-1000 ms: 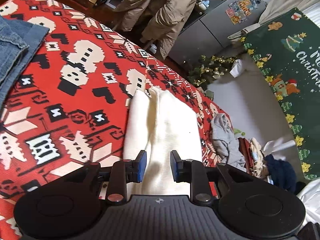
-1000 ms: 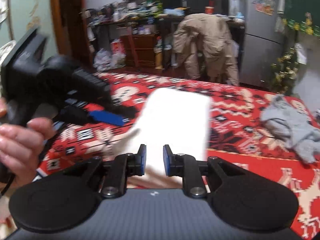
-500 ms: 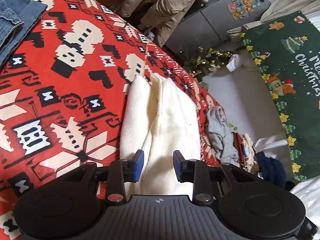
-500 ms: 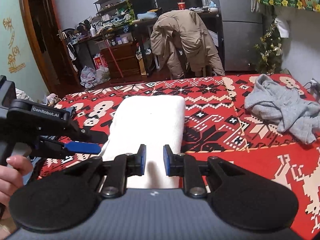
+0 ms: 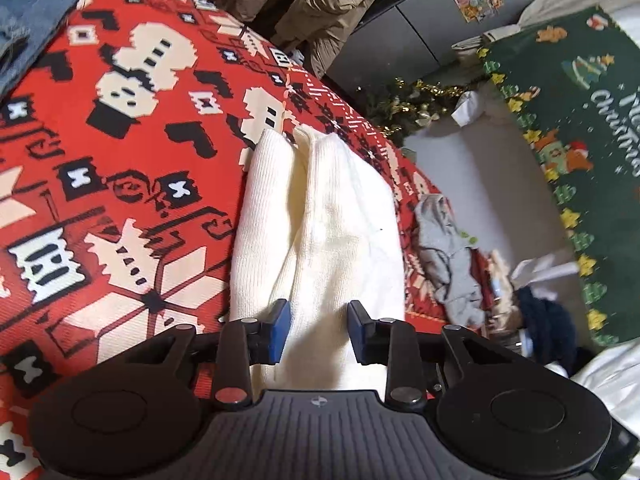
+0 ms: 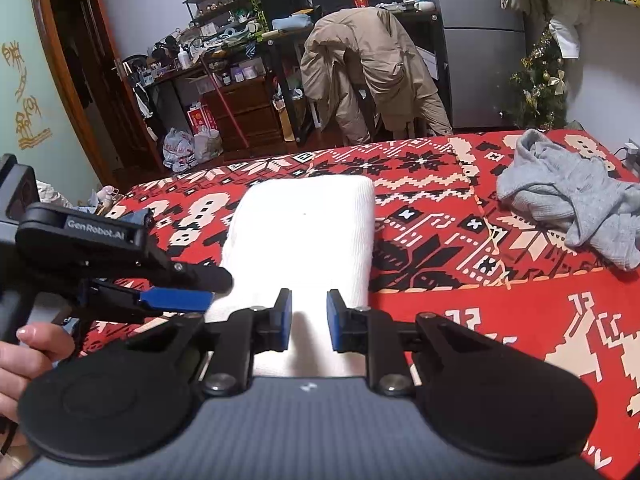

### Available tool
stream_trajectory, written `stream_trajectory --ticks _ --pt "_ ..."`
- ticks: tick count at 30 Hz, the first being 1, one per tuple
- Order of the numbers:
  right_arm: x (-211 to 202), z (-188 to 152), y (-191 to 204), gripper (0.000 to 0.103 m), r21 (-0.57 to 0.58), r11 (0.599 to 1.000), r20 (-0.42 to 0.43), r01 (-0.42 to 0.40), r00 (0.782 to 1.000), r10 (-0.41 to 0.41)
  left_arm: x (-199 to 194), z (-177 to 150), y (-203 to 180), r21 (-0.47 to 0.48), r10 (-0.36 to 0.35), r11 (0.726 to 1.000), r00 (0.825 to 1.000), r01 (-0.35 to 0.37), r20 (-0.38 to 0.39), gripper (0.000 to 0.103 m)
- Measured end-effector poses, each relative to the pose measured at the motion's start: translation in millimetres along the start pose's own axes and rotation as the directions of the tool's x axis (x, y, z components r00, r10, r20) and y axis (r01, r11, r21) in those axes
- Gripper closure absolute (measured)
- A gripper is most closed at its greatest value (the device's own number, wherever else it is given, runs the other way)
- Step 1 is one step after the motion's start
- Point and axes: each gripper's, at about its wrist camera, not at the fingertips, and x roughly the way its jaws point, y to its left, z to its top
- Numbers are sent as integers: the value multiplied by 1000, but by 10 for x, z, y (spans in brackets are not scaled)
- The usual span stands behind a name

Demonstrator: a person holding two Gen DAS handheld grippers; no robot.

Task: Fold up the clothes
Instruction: 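Open the right gripper and press the folded vest flat with both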

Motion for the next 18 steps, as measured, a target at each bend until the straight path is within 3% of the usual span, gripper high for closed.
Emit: stream_trajectory --ticks 2,6,12,18 --pt "5 -2 -7 83 3 1000 0 0 1000 0 -23 -27 -54 29 45 999 999 -45 15 81" --pt "13 -3 -16 82 7 1000 0 -1 1000 1 -15 -100 -200 130 115 984 992 -121 53 81" --pt "17 -6 3 82 -2 1000 3 -6 1000 6 59 -275 -473 275 244 921 959 -277 147 82" --pt "22 -1 -17 81 6 1000 2 -8 1000 8 -132 -117 -261 125 160 976 978 -177 132 82"
